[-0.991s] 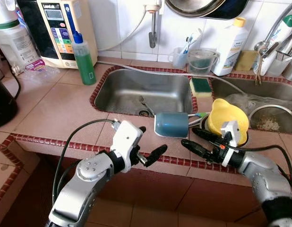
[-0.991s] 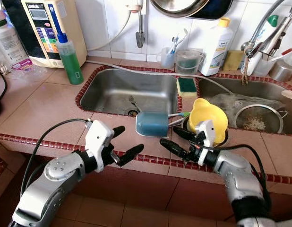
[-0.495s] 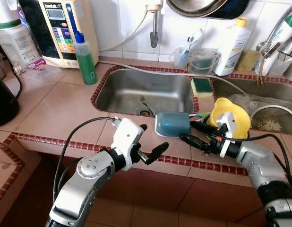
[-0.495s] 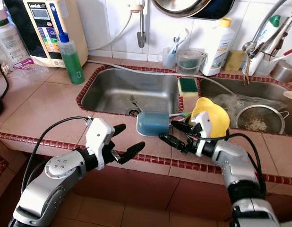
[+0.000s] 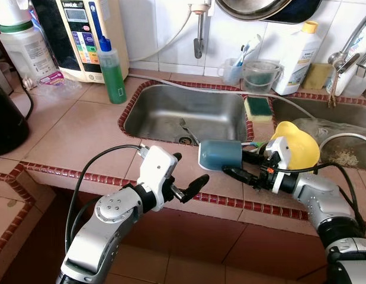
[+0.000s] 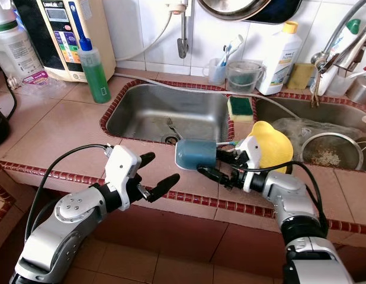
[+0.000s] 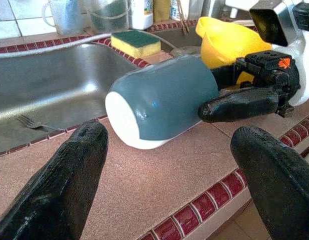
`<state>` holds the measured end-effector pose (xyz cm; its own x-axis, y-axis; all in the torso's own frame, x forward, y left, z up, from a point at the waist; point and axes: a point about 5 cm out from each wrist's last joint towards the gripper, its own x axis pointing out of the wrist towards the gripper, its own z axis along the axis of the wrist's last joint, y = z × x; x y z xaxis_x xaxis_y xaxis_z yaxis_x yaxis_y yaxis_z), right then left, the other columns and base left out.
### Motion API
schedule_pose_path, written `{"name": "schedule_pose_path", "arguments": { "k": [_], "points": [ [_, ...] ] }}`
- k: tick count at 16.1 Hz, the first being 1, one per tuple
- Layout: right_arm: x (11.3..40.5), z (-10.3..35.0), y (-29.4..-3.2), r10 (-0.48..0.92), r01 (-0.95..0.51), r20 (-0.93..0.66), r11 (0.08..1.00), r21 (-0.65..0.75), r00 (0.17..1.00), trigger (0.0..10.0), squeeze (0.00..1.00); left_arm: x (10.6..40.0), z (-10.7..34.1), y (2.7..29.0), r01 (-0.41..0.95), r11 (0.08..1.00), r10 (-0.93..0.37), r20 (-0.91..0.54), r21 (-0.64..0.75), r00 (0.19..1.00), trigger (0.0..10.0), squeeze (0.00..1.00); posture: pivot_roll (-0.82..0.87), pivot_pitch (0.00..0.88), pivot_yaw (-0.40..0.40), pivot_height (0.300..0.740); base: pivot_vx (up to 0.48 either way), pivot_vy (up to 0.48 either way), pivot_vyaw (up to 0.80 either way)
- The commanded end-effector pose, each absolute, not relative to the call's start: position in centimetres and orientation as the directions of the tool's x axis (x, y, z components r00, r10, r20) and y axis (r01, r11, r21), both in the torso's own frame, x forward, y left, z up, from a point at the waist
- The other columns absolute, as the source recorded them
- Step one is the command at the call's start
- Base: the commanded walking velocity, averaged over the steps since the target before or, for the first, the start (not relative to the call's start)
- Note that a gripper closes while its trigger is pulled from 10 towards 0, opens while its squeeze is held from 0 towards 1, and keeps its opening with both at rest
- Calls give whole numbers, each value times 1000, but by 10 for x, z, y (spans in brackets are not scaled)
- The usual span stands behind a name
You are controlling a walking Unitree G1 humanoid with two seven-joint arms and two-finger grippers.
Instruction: Kitchen organization
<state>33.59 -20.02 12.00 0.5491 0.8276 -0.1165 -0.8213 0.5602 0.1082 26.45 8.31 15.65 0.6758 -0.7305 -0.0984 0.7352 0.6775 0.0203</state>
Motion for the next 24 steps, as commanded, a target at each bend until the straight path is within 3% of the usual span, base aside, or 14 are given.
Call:
{"name": "schedule_pose_path", "arguments": {
  "k": [1, 3, 8, 24],
  "points": [
    [338, 123, -197, 842, -838, -121, 538, 98, 526, 2824, 0, 264, 161, 83, 732, 681, -727, -87, 30, 681, 10000, 0, -105, 37, 11, 740, 0, 0, 0],
    [336, 119, -195, 850, -845, -126, 524, 109, 511, 2667, 0, 264, 162, 83, 729, 684, -725, -86, 30, 683, 10000, 0, -103, 37, 11, 740, 0, 0, 0],
    [334, 114, -195, 856, -848, -129, 515, 126, 500, 118, 0, 263, 162, 83, 728, 686, -724, -84, 26, 685, 10000, 0, -102, 42, 11, 740, 0, 0, 0],
    [334, 116, -187, 883, -867, -78, 470, 165, 463, 0, 0, 262, 162, 84, 724, 689, -720, -86, 21, 688, 10000, 0, -98, 41, 12, 740, 0, 0, 0]
  ]
}}
